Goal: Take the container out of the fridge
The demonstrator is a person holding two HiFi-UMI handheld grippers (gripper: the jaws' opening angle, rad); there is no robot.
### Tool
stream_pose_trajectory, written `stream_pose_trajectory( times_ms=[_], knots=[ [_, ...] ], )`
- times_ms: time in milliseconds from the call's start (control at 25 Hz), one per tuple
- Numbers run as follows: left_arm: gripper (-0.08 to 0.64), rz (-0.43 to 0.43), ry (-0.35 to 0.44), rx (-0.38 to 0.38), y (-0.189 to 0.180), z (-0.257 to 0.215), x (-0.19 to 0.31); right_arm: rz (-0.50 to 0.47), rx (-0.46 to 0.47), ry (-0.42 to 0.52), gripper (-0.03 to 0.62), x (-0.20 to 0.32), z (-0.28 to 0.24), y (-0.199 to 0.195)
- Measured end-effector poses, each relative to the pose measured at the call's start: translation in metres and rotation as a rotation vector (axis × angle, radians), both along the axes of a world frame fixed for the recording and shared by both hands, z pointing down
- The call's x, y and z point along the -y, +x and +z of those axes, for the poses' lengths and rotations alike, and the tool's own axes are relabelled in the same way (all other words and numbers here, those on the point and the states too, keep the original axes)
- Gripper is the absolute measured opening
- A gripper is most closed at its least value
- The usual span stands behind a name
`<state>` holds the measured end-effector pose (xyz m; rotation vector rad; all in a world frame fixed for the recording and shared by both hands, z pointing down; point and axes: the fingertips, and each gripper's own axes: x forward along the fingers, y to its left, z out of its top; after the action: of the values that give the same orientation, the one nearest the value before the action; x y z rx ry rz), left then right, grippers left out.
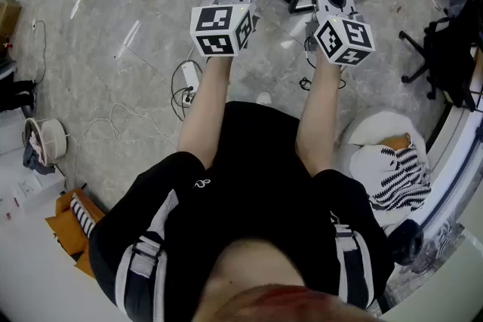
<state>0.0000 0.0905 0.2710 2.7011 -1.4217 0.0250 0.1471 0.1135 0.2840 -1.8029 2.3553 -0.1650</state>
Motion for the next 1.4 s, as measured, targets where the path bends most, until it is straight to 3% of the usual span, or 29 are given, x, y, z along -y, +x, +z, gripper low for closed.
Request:
stream_pose_trajectory(
  times_ms=[440, 560, 720, 1080, 1240, 1400],
  knots=[
    [0.008, -0.017, 0.01, 0.027, -0.003, -0.009, -0.008, 0.142, 0.132, 0.015, 0.012, 0.004, -0.002, 0.049],
    [0.008, -0.054, 0.009, 0.024, -0.022, -0.014, -0.004, 0.127, 0.179, 0.008, 0.012, 0.011, 0.0, 0.044],
    [0.008, -0.099, 0.002, 0.009, -0.044, -0.012, 0.01, 0.099, 0.177, -0.044, 0.012, 0.03, 0.014, 0.025],
    [0.008, -0.145, 0.033, -0.055, -0.037, -0.016, 0.091, 0.127, 0.161, -0.042, 0.012, 0.099, 0.012, 0.051],
    [0.008, -0.107, 0.019, -0.024, -0.006, -0.008, 0.132, 0.141, 0.198, -0.037, 0.012, 0.13, 0.015, 0.077],
    [0.008, -0.081, -0.021, 0.016, 0.011, 0.009, 0.185, 0.116, 0.225, -0.024, 0.012, 0.174, 0.023, 0.079]
  ],
)
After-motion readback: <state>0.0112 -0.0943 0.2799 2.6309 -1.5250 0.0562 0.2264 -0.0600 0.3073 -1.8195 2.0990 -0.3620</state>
